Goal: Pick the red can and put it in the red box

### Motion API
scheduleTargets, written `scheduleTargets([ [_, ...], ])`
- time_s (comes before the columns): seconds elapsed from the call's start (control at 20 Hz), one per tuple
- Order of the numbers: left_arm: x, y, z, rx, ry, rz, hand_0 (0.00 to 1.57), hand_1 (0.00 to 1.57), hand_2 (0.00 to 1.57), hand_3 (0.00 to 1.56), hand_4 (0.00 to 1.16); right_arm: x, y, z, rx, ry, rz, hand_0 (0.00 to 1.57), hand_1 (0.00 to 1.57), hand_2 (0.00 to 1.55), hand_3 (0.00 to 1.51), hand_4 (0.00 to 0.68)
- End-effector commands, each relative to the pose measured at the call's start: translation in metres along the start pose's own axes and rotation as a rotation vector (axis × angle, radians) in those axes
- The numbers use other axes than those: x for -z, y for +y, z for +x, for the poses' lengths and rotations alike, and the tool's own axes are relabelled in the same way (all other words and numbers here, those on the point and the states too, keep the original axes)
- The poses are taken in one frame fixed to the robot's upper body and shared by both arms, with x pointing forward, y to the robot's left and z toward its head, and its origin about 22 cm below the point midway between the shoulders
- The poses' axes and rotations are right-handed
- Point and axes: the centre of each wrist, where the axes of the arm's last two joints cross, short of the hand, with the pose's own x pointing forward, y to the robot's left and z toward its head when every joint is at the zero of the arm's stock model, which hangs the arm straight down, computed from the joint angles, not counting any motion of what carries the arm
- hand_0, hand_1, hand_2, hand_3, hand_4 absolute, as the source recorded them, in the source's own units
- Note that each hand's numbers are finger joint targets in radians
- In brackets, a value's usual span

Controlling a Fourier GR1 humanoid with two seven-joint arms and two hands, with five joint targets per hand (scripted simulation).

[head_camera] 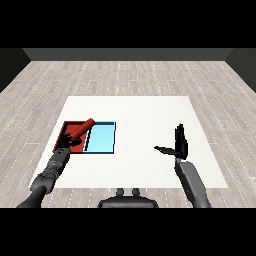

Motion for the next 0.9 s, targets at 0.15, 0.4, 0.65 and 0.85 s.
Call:
scheduleTargets([
  [0.15, 0.002, 0.015, -0.024, -0.024, 0.145, -0.08, 0.0, 0.0, 0.0, 0.0, 0.65, 0.012, -0.003, -0.006, 0.002, -0.004, -0.008, 0.0, 0.0, 0.0, 0.0, 0.0],
  [0.4, 0.009, 0.021, -0.001, -0.005, 0.142, -0.074, 0.0, 0.0, 0.0, 0.0, 0.0, -0.002, -0.015, -0.003, 0.026, -0.018, -0.012, 0.0, 0.0, 0.0, 0.0, 0.0],
  [0.65, 0.006, 0.006, 0.013, -0.044, 0.03, 0.005, 0.0, 0.0, 0.0, 0.0, 0.0, -0.007, -0.008, -0.005, 0.052, -0.019, -0.015, 0.0, 0.0, 0.0, 0.0, 0.0],
  [0.85, 0.013, 0.026, 0.021, -0.244, -0.201, 0.006, 0.0, 0.0, 0.0, 0.0, 0.0, 0.001, 0.008, 0.0, 0.065, -0.07, 0.002, 0.0, 0.0, 0.0, 0.0, 0.0],
])
